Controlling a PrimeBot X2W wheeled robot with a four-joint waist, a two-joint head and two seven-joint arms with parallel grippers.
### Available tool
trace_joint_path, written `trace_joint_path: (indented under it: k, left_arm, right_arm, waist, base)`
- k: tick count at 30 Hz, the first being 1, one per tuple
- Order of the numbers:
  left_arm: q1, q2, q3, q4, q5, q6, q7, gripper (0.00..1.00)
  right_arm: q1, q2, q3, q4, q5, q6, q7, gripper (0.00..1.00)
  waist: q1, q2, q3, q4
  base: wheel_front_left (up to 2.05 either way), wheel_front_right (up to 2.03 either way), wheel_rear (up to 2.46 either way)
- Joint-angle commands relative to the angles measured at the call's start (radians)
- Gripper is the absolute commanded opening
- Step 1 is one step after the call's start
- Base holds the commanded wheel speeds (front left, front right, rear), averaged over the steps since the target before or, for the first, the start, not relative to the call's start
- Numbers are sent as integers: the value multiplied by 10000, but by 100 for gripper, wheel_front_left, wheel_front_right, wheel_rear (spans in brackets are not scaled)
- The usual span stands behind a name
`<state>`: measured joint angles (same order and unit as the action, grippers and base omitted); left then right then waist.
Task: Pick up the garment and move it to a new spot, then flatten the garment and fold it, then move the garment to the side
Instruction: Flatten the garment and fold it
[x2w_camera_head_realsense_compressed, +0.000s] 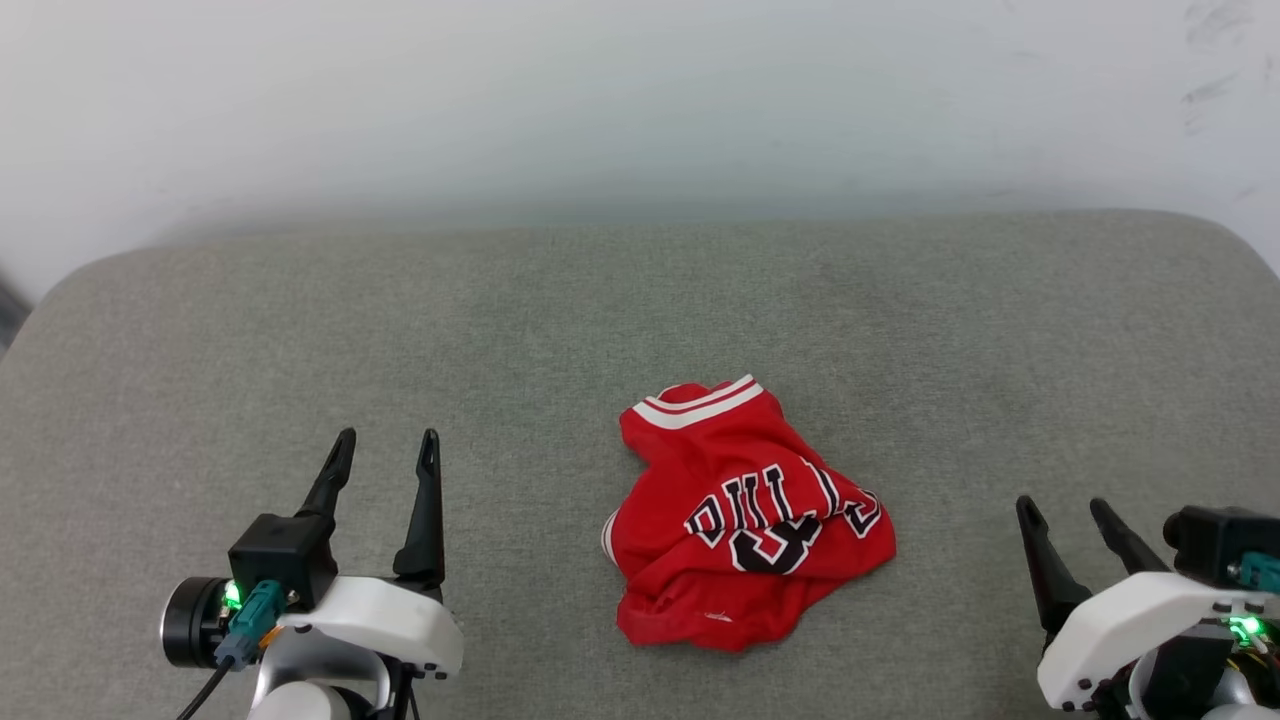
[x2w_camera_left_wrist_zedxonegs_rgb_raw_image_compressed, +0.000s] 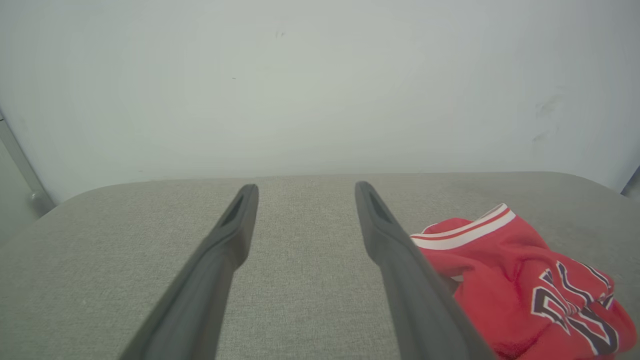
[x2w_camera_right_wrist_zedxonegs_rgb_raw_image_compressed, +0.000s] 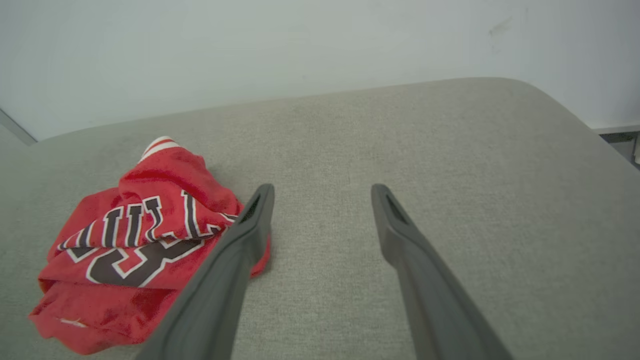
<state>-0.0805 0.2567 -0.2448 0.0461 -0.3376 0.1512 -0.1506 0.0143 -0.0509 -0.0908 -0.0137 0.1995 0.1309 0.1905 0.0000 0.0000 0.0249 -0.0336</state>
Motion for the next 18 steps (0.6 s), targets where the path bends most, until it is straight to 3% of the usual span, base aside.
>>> trace_joint_path:
  k: [1,5,11,18]
  left_arm:
    - [-141,-21,-4,-80,57,63,-54,100]
    - [-359,-73,-117,-233,92,53,-132,100]
    - [-747,-167,-250,-307,123,-69,-307,100]
    - [-1211,-319,-378,-118,125,-165,-537,100]
  right_arm:
    - [-309,11,-242,321,86,-3,664,100]
    - [-862,-22,-347,989,164,-2,2482,100]
    - [-1966,-494,495,1697,605,-3,4841,100]
    - [-3083,-958,1562,2837,972,-3,5939,100]
  waist:
    - [0,0,97,99]
    - [0,0,377,342]
    - [0,0,997,780]
    - [0,0,1643,1254]
  base:
    - [0,0,0]
    - [0,0,0]
    - [0,0,0]
    - [0,0,0]
